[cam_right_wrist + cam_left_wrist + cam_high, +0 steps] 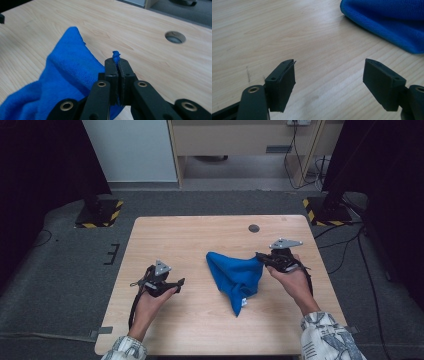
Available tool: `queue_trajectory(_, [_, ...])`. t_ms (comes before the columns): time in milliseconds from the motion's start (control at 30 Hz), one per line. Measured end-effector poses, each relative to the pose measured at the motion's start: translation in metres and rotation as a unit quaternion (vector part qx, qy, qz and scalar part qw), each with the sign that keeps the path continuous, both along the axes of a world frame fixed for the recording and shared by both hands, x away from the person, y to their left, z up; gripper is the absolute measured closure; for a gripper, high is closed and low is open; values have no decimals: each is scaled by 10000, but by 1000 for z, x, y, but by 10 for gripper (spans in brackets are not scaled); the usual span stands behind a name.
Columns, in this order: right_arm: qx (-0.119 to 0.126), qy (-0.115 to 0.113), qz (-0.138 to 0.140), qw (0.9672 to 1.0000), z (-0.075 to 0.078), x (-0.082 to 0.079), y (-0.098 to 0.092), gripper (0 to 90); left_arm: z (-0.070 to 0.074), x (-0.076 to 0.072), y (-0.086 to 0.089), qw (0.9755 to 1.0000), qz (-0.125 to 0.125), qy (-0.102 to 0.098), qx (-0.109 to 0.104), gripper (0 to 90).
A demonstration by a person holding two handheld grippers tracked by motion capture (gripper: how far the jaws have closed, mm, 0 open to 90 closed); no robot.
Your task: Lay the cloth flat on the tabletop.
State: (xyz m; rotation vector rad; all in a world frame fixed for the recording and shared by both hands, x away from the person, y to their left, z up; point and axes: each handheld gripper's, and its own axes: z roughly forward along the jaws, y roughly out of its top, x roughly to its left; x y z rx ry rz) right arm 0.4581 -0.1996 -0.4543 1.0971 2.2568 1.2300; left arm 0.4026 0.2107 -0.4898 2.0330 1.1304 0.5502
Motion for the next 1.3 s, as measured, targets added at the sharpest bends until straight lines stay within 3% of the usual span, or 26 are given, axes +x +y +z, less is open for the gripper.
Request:
queue_trajectory(333, [-218, 269, -285, 9990, -34, 0, -28, 878, 6, 25, -31, 9998, -108, 123, -95, 281])
queue_trajectory(533, [-221, 288, -359, 9987, -42, -1, -34, 878, 0, 41, -52, 9995, -144, 212, -162, 290])
queue_trajectory(700, [-458, 325, -354, 9978, -49, 1, -33, 877, -5, 50, -65, 9995, -157, 233, -154, 301])
queue_trajectory(967, [-489, 304, -419, 9975, -49, 1, -37, 877, -6, 55, -87, 9992, -289, 235, -175, 300])
queue_trajectory(1100, [-419, 260, -369, 9981, -46, -2, -38, 877, -8, 57, -95, 9987, -298, 252, -324, 300])
queue_trajectory(1300, [-368, 247, -339, 9984, -44, -3, -39, 877, -19, 65, -110, 9978, -320, 450, -369, 310])
